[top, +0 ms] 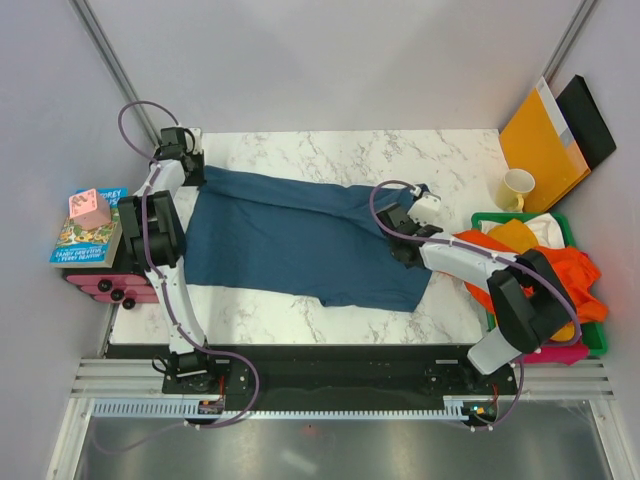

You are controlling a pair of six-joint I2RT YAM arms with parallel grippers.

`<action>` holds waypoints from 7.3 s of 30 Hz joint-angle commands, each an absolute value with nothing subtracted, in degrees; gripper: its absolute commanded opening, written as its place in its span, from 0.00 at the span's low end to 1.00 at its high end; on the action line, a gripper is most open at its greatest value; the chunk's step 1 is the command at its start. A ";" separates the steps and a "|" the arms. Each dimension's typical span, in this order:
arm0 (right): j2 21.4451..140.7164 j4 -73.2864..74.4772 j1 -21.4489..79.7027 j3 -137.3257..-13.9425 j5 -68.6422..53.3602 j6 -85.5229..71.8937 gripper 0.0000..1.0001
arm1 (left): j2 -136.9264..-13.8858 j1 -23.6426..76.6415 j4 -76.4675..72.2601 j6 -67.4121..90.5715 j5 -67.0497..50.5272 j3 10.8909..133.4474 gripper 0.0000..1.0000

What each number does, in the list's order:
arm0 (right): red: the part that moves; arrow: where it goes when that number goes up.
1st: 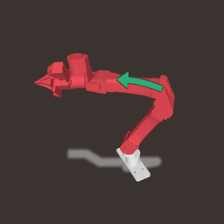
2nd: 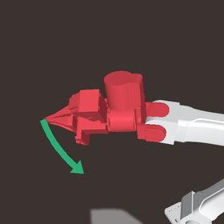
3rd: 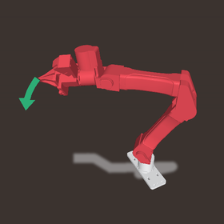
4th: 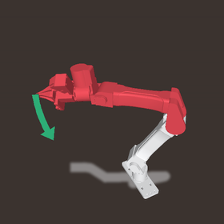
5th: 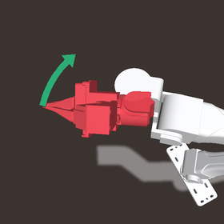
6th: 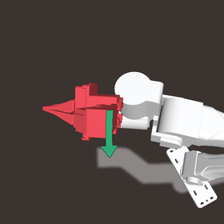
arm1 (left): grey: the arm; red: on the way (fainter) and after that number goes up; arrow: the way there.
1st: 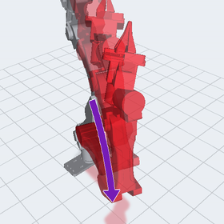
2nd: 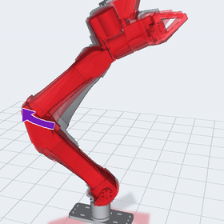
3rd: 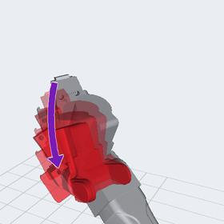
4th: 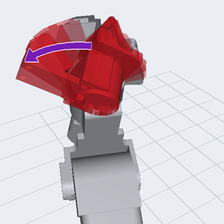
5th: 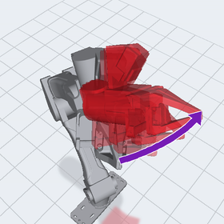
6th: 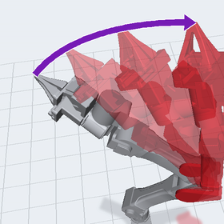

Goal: Fold and stack the t-shirts
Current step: Fold the tshirt

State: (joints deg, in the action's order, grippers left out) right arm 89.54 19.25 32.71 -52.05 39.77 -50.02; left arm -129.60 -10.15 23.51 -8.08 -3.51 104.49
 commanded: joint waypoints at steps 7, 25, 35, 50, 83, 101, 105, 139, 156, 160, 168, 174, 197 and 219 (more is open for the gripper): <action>94.30 19.42 33.22 -50.63 38.41 -53.61 0.00 | -129.64 -10.81 22.23 -11.51 -3.34 103.01 0.02; 94.49 20.65 34.01 -52.64 40.08 -54.40 0.00 | -123.84 -12.04 23.73 -10.90 -6.33 103.36 0.02; 91.67 22.67 34.54 -53.96 42.36 -54.49 0.00 | -121.38 -12.57 25.40 -10.46 -8.08 103.63 0.02; 94.57 22.85 34.63 -51.15 42.28 -55.81 0.00 | -124.36 -12.57 24.61 -12.22 -8.26 95.27 0.02; 117.78 25.40 23.20 -88.86 32.60 -41.30 0.18 | -135.88 -9.75 28.91 -7.65 -15.11 118.92 0.48; 115.58 31.55 18.02 -79.91 25.86 -45.26 0.37 | -140.10 -8.44 33.83 -8.96 -13.36 123.93 0.49; 115.05 33.22 17.58 -76.91 23.56 -47.72 0.37 | -140.27 -8.53 35.42 -10.54 -12.66 123.66 0.49; 90.62 30.23 35.13 -65.23 23.72 -46.04 0.36 | -129.55 -4.48 39.46 -17.32 -19.51 115.40 0.53; 97.28 28.30 43.86 -55.36 32.16 -58.01 0.34 | -122.16 -4.66 39.82 -17.67 -27.08 99.06 0.48; 106.32 27.69 43.77 -58.96 32.78 -57.66 0.33 | -124.10 -4.57 39.90 -18.02 -25.49 98.70 0.47; 114.87 27.42 40.79 -64.42 29.80 -57.13 0.32 | -128.40 -4.57 39.99 -16.44 -23.21 101.51 0.47; 114.35 27.51 33.15 -66.27 29.27 -53.88 0.32 | -133.67 -4.66 42.71 -13.98 -22.33 110.99 0.47; 135.96 39.02 16.70 -107.04 23.29 -37.62 0.34 | -154.34 -1.14 50.28 -10.63 -17.23 147.39 0.57; 131.46 28.56 14.42 -118.02 13.19 -33.66 0.49 | -124.28 -3.69 40.69 -5.71 -25.31 109.53 0.60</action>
State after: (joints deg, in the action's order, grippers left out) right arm 124.79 28.51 17.02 -112.88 16.25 -34.11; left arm -125.10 -4.12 39.64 -5.43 -23.86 116.75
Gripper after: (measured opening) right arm 0.492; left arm 0.616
